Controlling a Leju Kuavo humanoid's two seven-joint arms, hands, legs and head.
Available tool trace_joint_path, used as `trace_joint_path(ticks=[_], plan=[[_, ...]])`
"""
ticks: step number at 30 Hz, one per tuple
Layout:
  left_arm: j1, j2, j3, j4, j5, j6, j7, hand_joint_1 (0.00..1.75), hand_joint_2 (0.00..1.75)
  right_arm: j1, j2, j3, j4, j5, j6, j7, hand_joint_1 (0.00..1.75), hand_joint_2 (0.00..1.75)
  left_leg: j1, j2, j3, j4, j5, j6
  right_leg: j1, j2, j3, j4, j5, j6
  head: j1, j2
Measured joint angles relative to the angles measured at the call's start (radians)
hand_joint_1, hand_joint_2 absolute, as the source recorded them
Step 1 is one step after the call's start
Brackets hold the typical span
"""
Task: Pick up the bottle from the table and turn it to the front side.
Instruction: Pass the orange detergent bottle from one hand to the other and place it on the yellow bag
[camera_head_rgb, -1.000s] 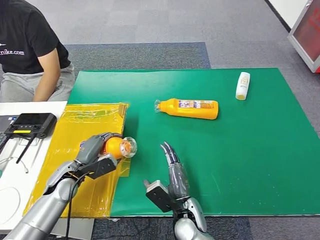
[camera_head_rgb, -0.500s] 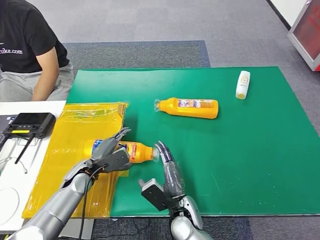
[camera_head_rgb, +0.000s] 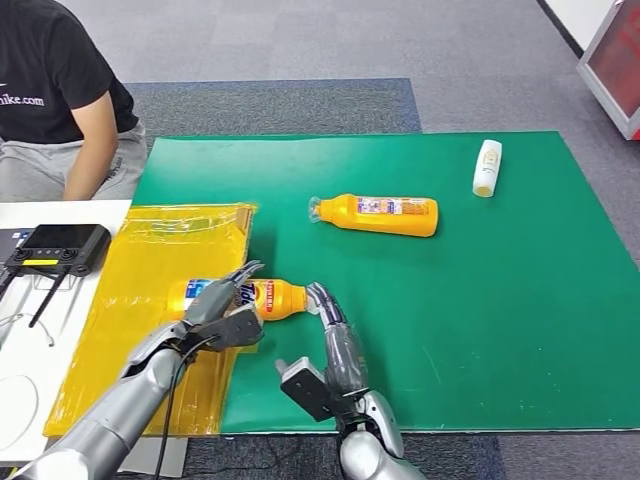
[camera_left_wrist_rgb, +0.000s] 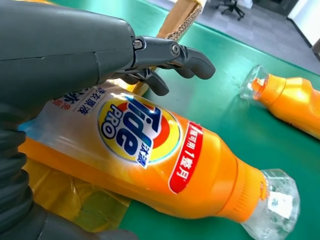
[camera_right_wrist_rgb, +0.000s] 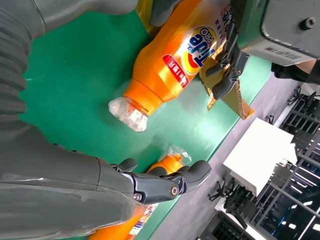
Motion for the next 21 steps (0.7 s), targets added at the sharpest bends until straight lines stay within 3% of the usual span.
trace_joint_path(ticks=[2,6,11,16,21], plan=[[0.01,0.001,-0.001,-0.013,-0.007,0.036,-0.011,0.0,1.75,0.001,0.0,0.0,0.0,0.0,-0.002,0.002,0.0,1.75,0.0,0.0,-0.001,0.0,0.0,0.0,0.0,0.0,-0.001,0.0,0.0,0.0,0.0,0.0],[0.081,0.004,0.01,-0.165,0.041,0.119,-0.089,0.0,0.0,0.007,-0.003,-0.001,-0.001,0.001,-0.01,0.006,0.0,1.75,0.0,0.0,-0.002,0.0,0.0,0.0,0.0,0.0,-0.003,0.0,0.001,0.0,0.0,0.0],[0.207,0.002,0.053,-0.434,0.192,0.131,-0.217,0.0,0.0,0.015,-0.005,-0.002,-0.001,-0.001,-0.015,0.004,0.0,1.75,0.0,0.001,-0.005,0.0,-0.001,0.0,0.0,0.001,-0.005,0.0,0.0,0.001,0.0,0.0],[0.297,-0.026,0.082,-0.6,0.016,0.355,-0.211,0.0,0.0,0.019,-0.006,-0.007,-0.001,0.014,-0.023,0.014,0.0,1.75,0.0,0.001,-0.005,0.0,-0.001,0.001,0.0,0.001,-0.005,0.0,0.0,0.001,0.0,0.0],[0.333,-0.043,0.08,-0.649,-0.047,0.44,-0.178,0.0,0.0,0.02,-0.006,-0.011,-0.001,0.039,-0.022,0.021,0.0,1.75,0.0,0.001,-0.005,0.0,-0.001,0.001,0.0,0.001,-0.005,0.0,0.0,0.001,0.0,0.0]])
